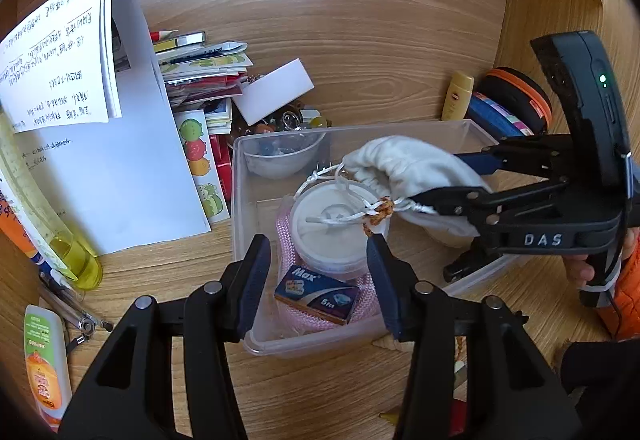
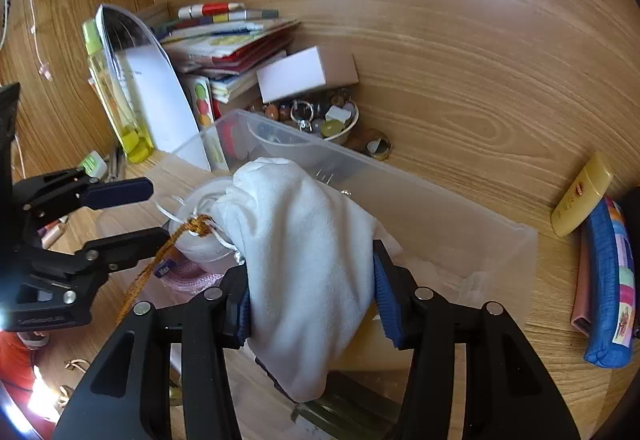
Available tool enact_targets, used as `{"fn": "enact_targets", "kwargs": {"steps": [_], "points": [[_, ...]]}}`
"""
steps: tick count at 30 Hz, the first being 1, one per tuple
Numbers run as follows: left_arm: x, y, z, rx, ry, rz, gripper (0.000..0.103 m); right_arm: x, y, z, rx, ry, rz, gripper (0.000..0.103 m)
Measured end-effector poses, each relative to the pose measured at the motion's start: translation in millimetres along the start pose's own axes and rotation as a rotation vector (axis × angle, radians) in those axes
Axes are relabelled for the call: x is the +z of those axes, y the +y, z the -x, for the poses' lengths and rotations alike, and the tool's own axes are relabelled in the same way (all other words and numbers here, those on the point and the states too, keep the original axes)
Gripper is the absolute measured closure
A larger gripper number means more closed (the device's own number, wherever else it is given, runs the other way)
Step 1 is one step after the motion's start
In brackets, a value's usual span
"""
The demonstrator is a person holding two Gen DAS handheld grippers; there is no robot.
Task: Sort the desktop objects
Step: 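Carry the pouch and blue Max box over the clear bin and release both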
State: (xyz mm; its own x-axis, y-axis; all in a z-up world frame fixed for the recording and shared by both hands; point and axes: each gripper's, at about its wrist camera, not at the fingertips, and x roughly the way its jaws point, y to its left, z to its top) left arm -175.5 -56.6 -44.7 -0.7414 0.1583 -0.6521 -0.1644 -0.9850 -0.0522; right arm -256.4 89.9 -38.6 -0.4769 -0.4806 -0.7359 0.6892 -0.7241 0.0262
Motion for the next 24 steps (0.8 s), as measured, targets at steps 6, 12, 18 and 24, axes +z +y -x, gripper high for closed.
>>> {"fn": "enact_targets", "kwargs": {"steps": [6,12,18,24], "points": [[-1.8,-2.3,5.2,-0.008,-0.001,-0.005,0.048,1.7,10.4,-3.4,-0.056,0.026,0.036,0.053],[-0.9,-3.0,13.5,-0.009,-0.023,-0.002,0.037,4.6,11.8,-0.1,-0.058,0.038,0.026,0.041],[0.0,-6.4,27.6,0.022,-0.057,-0.007,0.024,4.0,14.7,15.5,-0.083,0.0,0.021,0.027],[-2.1,-6.8,37.1,0.046,-0.066,0.003,0.014,-0.4,21.7,31.6,-0.104,-0.024,0.044,0.026]]}}
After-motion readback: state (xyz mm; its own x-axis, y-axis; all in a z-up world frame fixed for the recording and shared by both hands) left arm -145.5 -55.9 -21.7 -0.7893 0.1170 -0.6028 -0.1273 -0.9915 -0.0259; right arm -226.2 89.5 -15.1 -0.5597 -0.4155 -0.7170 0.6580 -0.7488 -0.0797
